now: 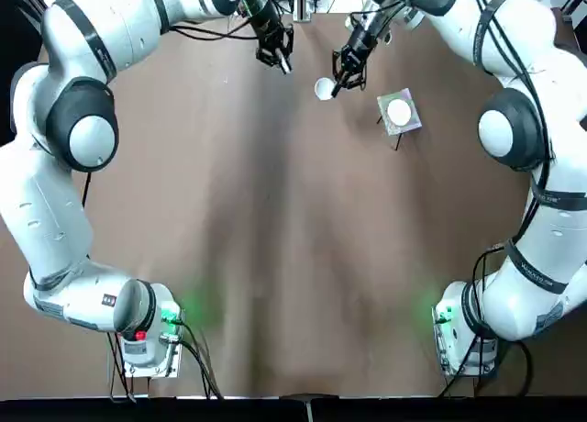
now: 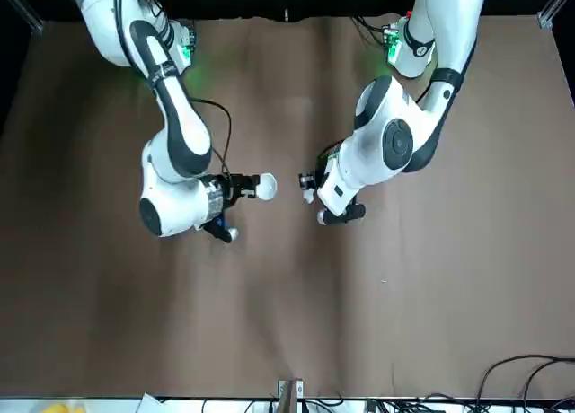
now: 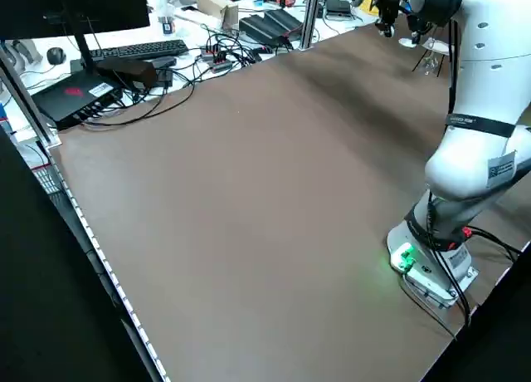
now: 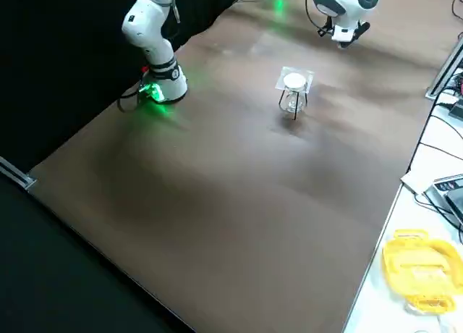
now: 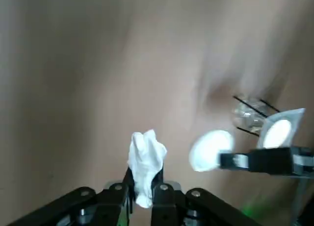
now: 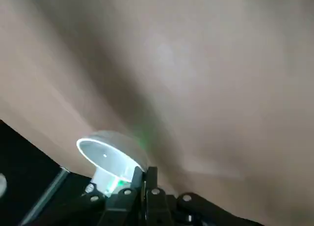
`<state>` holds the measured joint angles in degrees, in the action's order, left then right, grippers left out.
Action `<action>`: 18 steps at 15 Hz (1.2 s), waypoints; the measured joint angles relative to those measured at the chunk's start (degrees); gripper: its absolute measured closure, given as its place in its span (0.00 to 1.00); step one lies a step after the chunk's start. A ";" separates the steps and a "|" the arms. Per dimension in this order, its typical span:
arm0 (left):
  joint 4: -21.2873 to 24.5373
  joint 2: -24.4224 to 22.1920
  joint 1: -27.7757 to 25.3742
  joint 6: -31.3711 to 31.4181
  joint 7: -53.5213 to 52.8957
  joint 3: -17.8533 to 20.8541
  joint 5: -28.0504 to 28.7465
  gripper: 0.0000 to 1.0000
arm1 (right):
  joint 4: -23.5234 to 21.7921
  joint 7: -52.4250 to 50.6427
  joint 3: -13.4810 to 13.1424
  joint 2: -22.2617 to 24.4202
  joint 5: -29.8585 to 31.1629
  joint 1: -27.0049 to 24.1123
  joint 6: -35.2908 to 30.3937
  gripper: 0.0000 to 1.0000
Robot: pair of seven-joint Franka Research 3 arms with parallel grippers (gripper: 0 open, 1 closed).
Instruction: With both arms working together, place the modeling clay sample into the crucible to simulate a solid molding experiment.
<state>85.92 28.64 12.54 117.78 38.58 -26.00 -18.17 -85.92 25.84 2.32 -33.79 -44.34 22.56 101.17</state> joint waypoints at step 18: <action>0.10 2.67 2.36 2.60 1.13 -0.33 -1.71 0.78 | 1.64 1.88 0.06 -1.56 -4.07 6.28 6.83 0.96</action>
<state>86.02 31.31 14.90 120.38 39.71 -26.33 -19.88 -84.28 27.72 2.37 -35.34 -48.41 28.85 108.01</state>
